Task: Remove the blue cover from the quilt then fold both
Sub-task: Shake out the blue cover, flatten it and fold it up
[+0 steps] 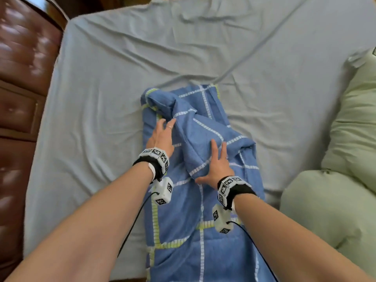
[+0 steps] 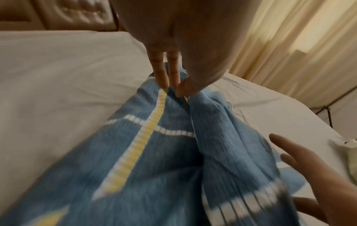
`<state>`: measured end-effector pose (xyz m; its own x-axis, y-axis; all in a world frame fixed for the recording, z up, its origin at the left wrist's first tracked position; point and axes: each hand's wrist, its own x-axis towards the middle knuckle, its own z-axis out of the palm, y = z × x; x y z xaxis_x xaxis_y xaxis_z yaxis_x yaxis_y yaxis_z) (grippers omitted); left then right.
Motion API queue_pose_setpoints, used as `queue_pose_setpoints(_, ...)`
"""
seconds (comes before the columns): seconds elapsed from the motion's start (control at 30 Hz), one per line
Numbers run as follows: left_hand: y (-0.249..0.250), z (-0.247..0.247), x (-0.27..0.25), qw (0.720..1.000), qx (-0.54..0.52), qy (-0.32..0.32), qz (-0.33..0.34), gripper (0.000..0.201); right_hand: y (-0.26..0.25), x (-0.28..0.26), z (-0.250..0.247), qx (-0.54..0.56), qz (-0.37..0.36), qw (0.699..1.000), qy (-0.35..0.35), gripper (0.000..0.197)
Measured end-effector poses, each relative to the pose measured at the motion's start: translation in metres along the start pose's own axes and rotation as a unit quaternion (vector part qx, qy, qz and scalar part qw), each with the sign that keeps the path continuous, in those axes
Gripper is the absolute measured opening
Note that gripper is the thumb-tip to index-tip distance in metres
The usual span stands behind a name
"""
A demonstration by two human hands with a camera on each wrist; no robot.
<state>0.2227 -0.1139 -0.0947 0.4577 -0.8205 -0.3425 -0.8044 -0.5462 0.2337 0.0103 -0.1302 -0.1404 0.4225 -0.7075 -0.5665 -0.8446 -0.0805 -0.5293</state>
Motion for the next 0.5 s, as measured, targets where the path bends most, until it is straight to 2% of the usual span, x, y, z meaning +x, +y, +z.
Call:
queue_pose_setpoints(0.07,-0.005,-0.008,0.035,0.998,0.060,0.004,0.031,0.094,-0.012,0.021,0.005,-0.014,0.002,1.000,0.027,0.130)
queue_pose_setpoints(0.17,-0.009,-0.007,0.086,0.995,0.087,-0.026,0.047,0.096,-0.010,0.048,0.011,-0.003,0.017,0.995,0.099,0.065)
queue_pose_setpoints(0.23,-0.007,0.000,0.110,0.993,0.086,-0.056,0.063,0.094,-0.002,0.058,0.011,0.038,0.014,0.989,0.141,0.034)
queue_pose_setpoints(0.3,-0.003,0.008,0.130,0.990,0.096,-0.059,0.088,0.079,0.001,0.065,0.008,0.077,0.003,0.982,0.170,0.025)
queue_pose_setpoints(0.37,-0.001,0.011,0.143,0.988,0.100,-0.058,0.105,0.049,-0.006,0.069,0.002,0.107,0.023,0.975,0.193,0.022)
queue_pose_setpoints(0.43,0.001,0.011,0.152,0.984,0.124,-0.074,0.105,0.029,-0.017,0.073,-0.010,0.089,0.083,0.966,0.227,0.022)
queue_pose_setpoints(0.5,0.001,0.010,0.160,0.978,0.161,-0.080,0.108,0.029,-0.026,0.076,-0.023,0.064,0.153,0.950,0.264,0.026)
